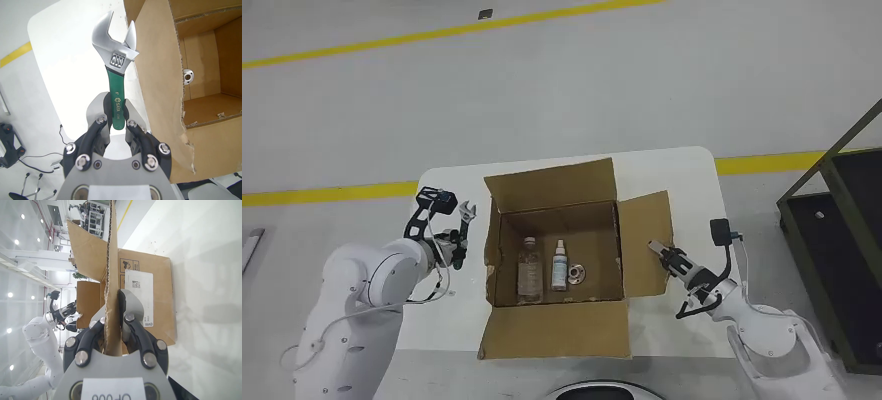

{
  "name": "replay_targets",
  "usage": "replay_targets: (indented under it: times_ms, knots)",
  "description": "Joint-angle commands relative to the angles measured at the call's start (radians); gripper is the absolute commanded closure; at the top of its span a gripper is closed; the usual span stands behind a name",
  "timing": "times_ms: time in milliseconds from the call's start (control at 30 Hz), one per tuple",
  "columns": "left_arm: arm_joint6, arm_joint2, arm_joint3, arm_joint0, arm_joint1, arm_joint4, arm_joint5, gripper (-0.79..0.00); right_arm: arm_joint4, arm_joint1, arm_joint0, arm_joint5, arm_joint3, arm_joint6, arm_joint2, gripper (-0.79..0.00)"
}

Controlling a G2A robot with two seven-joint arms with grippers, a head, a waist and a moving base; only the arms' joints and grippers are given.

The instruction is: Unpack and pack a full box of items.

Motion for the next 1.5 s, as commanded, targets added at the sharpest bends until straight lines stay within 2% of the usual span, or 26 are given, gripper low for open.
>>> replay_targets:
  times_ms: [0, 300, 467, 633, 833, 1100, 1133, 1167, 1233, 1267, 1300, 1367, 1467]
  knots:
    - [0.002, -0.004, -0.019, -0.012, 0.001, -0.002, 0.007, 0.0, -0.002, 0.0, 0.003, 0.001, 0.001, -0.002, -0.002, 0.0]
    - [-0.035, -0.043, -0.095, -0.071, 0.007, -0.112, 0.033, 0.0, -0.012, -0.002, 0.014, 0.001, 0.003, -0.01, -0.017, 0.0]
    - [-0.05, -0.024, -0.131, -0.086, 0.007, -0.226, 0.048, 0.0, -0.017, -0.003, 0.023, 0.002, 0.007, -0.013, -0.026, 0.0]
    - [-0.06, 0.014, -0.121, -0.09, 0.005, -0.34, 0.068, 0.0, -0.015, -0.004, 0.032, 0.001, 0.009, -0.006, -0.032, 0.0]
    - [-0.053, 0.062, -0.111, -0.094, 0.006, -0.395, 0.078, 0.0, -0.019, -0.003, 0.037, -0.005, 0.011, 0.004, -0.031, 0.0]
    - [-0.053, 0.062, -0.111, -0.094, 0.006, -0.395, 0.078, 0.0, -0.019, -0.002, 0.033, -0.004, 0.011, 0.018, -0.024, -0.015]
    - [-0.053, 0.062, -0.111, -0.094, 0.006, -0.395, 0.078, 0.0, -0.02, -0.002, 0.032, -0.005, 0.011, 0.022, -0.024, -0.108]
    - [-0.053, 0.062, -0.111, -0.094, 0.006, -0.395, 0.078, 0.0, -0.02, -0.001, 0.032, -0.006, 0.011, 0.024, -0.023, -0.296]
    - [-0.053, 0.062, -0.111, -0.094, 0.006, -0.395, 0.078, 0.0, -0.023, -0.001, 0.031, -0.007, 0.009, 0.033, -0.024, -0.422]
    - [-0.053, 0.062, -0.111, -0.094, 0.006, -0.395, 0.078, 0.0, -0.024, 0.0, 0.03, -0.007, 0.008, 0.037, -0.024, -0.61]
    - [-0.053, 0.062, -0.111, -0.094, 0.006, -0.395, 0.078, 0.0, -0.027, 0.0, 0.03, -0.008, 0.006, 0.04, -0.025, -0.683]
    - [-0.037, 0.065, -0.11, -0.088, 0.006, -0.394, 0.075, 0.0, -0.028, 0.0, 0.028, -0.008, 0.002, 0.04, -0.023, -0.785]
    - [0.003, 0.094, -0.102, -0.074, 0.004, -0.426, 0.079, 0.0, -0.027, 0.002, 0.025, -0.009, -0.01, 0.041, -0.007, -0.785]
